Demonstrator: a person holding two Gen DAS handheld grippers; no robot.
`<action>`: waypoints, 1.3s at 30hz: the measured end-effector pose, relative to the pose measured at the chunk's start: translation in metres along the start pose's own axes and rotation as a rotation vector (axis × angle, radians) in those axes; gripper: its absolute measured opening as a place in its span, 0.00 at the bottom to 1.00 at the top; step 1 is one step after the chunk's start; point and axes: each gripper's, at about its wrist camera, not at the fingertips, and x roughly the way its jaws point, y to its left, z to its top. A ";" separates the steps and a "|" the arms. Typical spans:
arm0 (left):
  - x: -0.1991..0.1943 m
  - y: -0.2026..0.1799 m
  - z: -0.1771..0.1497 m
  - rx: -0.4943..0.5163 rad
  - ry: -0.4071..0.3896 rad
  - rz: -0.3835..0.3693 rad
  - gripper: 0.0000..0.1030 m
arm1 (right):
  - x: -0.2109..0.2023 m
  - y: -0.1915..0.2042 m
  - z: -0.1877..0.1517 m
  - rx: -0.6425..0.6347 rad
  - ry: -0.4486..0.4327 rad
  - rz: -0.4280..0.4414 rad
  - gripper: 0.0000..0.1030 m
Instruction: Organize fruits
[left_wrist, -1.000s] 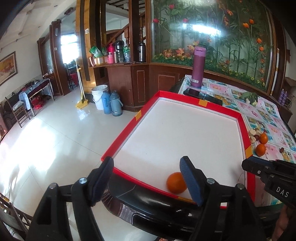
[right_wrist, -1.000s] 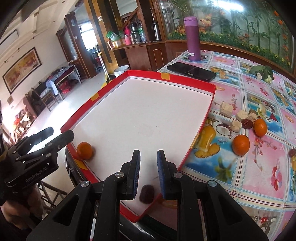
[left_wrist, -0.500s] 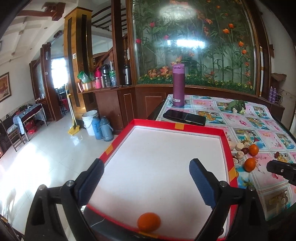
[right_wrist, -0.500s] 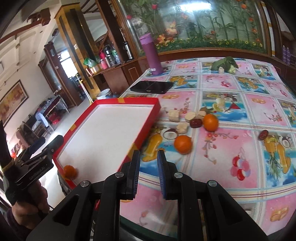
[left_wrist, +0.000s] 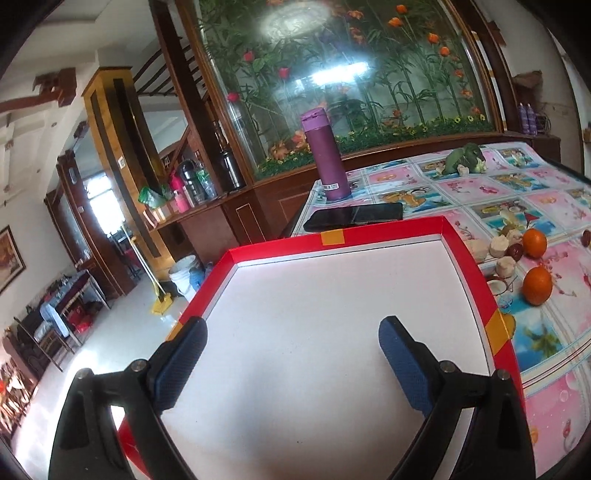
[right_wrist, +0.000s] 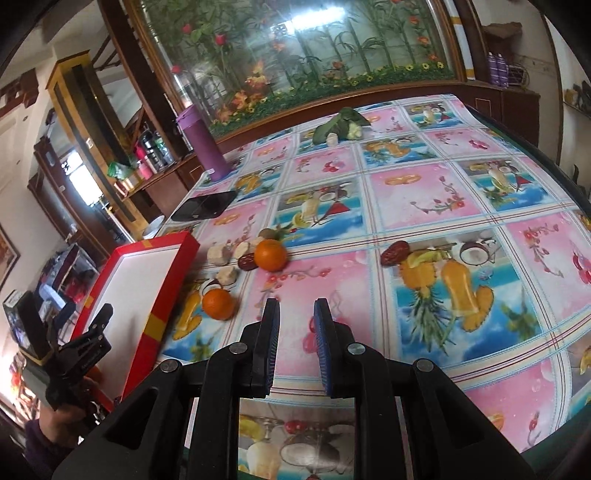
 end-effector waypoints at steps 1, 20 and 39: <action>-0.001 -0.005 0.000 0.035 -0.011 0.020 0.93 | 0.000 -0.003 0.000 0.007 -0.002 -0.006 0.18; 0.018 -0.045 0.002 0.331 0.026 0.049 0.79 | 0.011 -0.037 -0.005 0.085 0.002 -0.020 0.18; 0.031 0.044 -0.008 -0.021 0.139 0.265 0.54 | 0.019 -0.036 -0.004 0.056 0.018 -0.009 0.18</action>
